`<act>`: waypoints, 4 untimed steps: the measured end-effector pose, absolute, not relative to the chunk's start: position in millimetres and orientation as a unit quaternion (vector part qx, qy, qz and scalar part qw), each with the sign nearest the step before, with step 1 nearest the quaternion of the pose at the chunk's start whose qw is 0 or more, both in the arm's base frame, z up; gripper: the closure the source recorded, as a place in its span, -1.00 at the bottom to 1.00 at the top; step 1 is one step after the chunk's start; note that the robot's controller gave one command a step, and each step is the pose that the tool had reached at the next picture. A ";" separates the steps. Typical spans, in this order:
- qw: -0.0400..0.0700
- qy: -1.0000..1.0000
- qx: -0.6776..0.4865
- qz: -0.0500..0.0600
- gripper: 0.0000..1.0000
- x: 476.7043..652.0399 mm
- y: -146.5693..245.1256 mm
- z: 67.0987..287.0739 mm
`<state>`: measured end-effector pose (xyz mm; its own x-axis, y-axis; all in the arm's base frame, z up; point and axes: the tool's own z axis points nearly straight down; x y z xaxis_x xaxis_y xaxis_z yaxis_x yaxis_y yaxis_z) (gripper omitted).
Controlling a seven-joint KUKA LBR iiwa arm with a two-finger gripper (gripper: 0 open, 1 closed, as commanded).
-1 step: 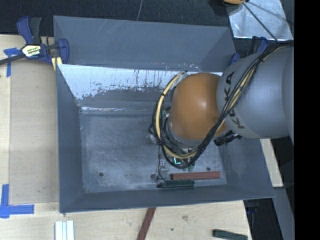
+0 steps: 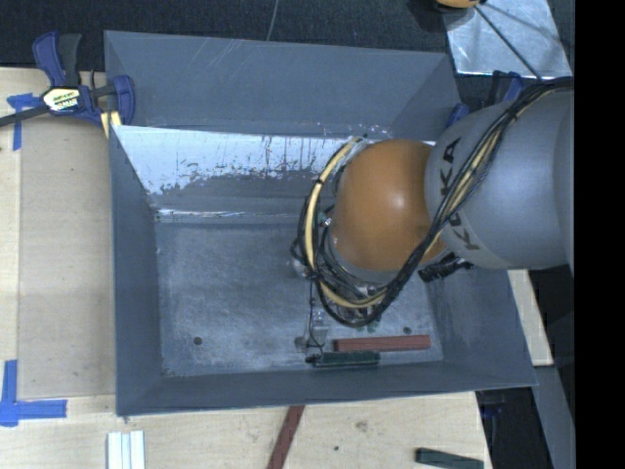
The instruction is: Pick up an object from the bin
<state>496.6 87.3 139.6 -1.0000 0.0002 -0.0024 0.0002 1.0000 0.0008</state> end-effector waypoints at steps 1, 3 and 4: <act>0.003 0.999 -0.045 0.001 -1.00 491.7 67.4 124.4; 0.003 0.987 -0.161 0.000 -1.00 495.1 6.0 116.2; 0.000 0.967 -0.253 0.000 1.00 494.2 -15.0 73.5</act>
Offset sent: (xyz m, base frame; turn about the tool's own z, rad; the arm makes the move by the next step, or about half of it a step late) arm -0.0022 -0.0540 -0.0240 -0.2771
